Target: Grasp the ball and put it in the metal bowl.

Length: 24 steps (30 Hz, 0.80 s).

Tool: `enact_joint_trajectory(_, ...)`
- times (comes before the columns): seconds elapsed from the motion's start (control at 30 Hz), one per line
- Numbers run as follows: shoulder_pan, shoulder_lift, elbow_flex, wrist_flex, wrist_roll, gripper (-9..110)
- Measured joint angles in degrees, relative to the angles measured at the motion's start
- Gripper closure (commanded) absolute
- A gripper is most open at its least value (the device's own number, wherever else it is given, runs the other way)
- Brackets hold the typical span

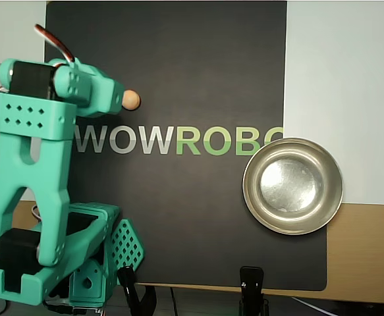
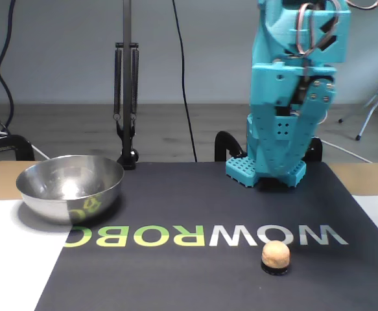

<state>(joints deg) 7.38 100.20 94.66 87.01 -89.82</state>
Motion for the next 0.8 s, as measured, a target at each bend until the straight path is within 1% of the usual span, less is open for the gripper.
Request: enact_joint_trajectory(0.8, 0.35, -0.18, 0.97, 0.0, -0.97, 101)
